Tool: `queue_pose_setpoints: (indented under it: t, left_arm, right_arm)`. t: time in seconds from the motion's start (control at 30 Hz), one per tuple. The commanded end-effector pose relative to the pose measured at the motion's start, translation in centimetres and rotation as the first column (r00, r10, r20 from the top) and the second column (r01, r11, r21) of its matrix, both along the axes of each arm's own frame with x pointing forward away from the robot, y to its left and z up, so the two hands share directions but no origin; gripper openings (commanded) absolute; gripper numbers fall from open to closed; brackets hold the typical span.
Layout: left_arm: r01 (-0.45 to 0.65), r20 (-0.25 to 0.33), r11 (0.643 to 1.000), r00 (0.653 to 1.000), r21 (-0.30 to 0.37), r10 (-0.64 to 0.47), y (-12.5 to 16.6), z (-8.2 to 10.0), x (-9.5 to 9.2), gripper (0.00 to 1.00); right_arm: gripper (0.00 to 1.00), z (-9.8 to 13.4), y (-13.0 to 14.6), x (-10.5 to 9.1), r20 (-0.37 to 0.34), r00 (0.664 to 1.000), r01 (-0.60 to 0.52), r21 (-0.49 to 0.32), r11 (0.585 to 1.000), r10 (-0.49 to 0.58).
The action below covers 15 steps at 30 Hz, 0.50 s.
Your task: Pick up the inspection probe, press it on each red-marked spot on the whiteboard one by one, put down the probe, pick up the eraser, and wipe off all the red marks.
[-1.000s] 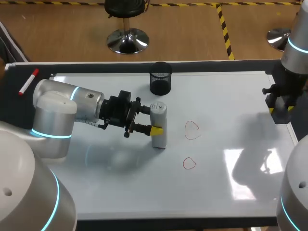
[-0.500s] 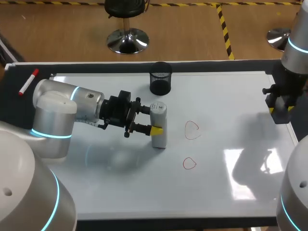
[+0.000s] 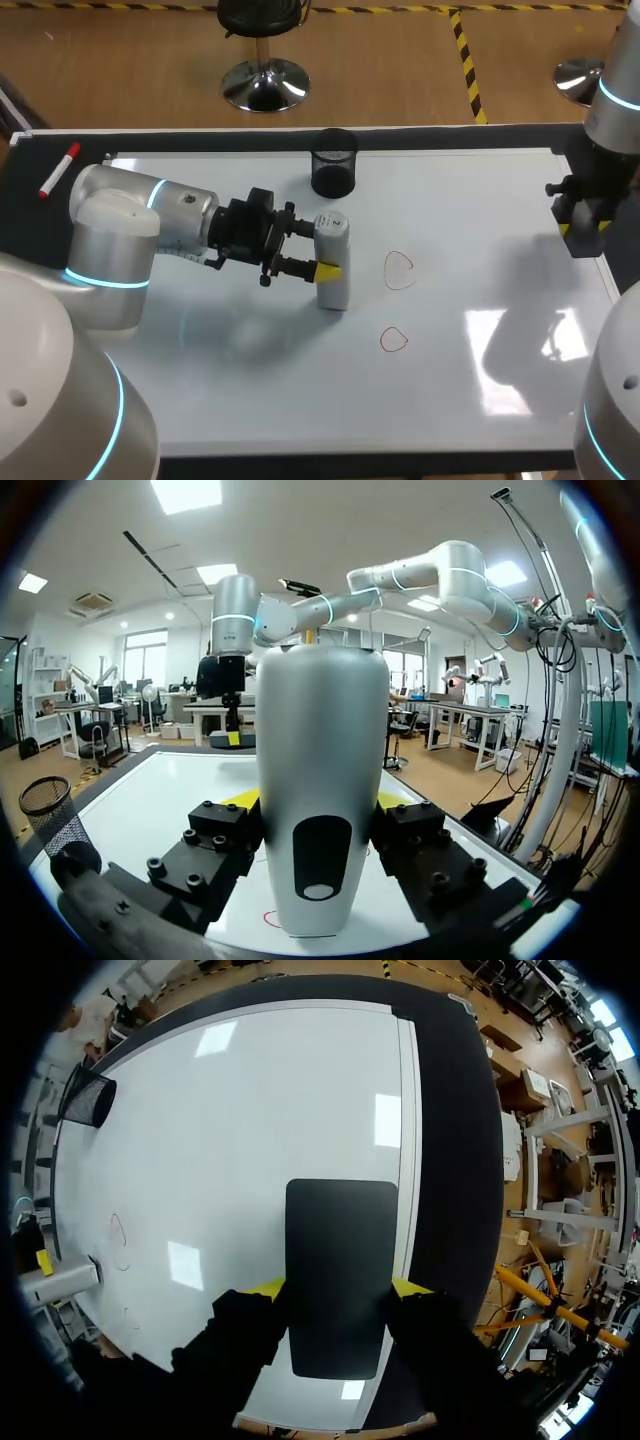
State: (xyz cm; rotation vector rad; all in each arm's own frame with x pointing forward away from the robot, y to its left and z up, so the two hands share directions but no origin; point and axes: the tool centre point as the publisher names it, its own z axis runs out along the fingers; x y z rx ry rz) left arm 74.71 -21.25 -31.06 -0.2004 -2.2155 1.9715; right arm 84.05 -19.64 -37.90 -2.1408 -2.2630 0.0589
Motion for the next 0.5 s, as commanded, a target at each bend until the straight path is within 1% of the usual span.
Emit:
queue_pose_setpoints:
  t: [0.03, 0.3, 0.5]
  left_arm:
    - [-0.002, 0.005, 1.000, 1.000, -0.003, 0.002, 0.2, 1.2, -0.3, 0.00]
    - [0.003, 0.019, 1.000, 1.000, 0.008, -0.003, 0.5, 3.1, -0.3, 0.00]
    - [-0.003, 0.027, 1.000, 1.000, 0.012, 0.002, 0.9, 3.7, -0.4, 0.00]
  right_arm:
    - [0.00, 0.2, 0.0, -0.1, 0.001, 1.000, -0.001, -0.001, 1.000, 0.001]
    - [0.00, 0.2, 0.0, -0.1, 0.001, 1.000, -0.001, -0.001, 1.000, 0.001]
    - [0.00, 0.2, 0.0, -0.1, 0.001, 1.000, -0.001, -0.001, 1.000, 0.001]
